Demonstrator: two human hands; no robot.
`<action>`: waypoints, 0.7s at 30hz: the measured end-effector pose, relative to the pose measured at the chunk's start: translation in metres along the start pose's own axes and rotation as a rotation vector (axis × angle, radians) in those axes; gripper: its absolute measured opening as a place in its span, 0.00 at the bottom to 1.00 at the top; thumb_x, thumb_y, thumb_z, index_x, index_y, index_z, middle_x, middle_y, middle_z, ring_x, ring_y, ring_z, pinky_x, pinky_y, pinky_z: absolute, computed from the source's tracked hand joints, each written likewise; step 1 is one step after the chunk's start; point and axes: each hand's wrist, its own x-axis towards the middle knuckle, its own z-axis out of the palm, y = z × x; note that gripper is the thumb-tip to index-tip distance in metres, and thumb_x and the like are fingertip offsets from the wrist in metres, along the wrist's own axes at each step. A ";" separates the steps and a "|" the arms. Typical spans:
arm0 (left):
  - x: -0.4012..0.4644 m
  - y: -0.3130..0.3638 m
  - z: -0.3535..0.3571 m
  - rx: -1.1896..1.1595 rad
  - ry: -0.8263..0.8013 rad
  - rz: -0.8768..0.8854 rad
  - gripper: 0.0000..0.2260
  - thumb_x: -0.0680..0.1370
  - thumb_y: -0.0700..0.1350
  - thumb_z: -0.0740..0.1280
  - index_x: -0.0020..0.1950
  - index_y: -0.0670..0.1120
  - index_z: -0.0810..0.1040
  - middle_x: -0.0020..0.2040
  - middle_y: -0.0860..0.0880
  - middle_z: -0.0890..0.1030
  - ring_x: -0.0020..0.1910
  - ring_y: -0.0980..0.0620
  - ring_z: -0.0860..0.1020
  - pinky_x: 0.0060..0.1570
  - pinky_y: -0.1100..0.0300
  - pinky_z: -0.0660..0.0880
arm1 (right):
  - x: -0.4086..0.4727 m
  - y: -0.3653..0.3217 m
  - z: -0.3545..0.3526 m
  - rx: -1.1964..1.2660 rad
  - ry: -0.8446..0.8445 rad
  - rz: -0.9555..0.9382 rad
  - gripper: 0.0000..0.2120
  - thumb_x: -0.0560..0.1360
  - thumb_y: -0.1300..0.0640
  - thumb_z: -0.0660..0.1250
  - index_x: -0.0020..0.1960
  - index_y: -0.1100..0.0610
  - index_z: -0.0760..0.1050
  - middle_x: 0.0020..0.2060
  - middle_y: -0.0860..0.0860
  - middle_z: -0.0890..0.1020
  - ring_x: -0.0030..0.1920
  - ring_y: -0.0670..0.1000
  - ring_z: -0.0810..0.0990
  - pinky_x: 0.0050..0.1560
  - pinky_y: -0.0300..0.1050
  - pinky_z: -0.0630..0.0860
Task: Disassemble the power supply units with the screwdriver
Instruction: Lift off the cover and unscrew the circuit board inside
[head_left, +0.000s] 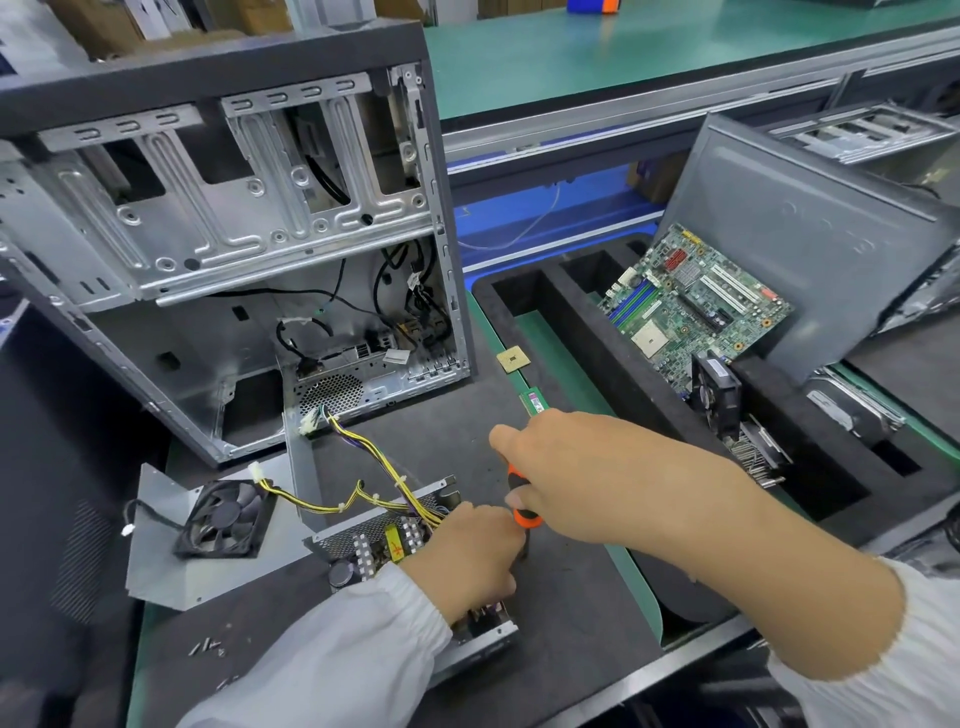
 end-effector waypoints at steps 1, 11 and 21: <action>-0.003 -0.003 -0.003 -0.042 0.055 -0.007 0.03 0.76 0.40 0.63 0.48 0.46 0.74 0.55 0.43 0.76 0.52 0.41 0.74 0.47 0.56 0.62 | 0.001 0.000 0.001 -0.010 0.006 0.007 0.10 0.80 0.55 0.61 0.48 0.56 0.59 0.33 0.51 0.61 0.28 0.48 0.61 0.25 0.43 0.54; -0.047 -0.046 -0.020 -1.029 0.565 -0.171 0.06 0.72 0.35 0.65 0.38 0.44 0.71 0.33 0.47 0.77 0.31 0.54 0.78 0.32 0.61 0.72 | 0.019 -0.005 0.019 0.242 0.193 0.057 0.12 0.76 0.52 0.64 0.47 0.54 0.61 0.34 0.49 0.66 0.36 0.56 0.69 0.27 0.44 0.60; -0.094 -0.068 0.023 -2.053 0.470 -0.363 0.11 0.76 0.31 0.53 0.37 0.39 0.70 0.28 0.45 0.68 0.20 0.54 0.61 0.18 0.71 0.55 | -0.003 -0.016 -0.026 0.415 0.432 -0.076 0.08 0.68 0.52 0.68 0.39 0.53 0.69 0.26 0.47 0.76 0.27 0.46 0.71 0.26 0.41 0.69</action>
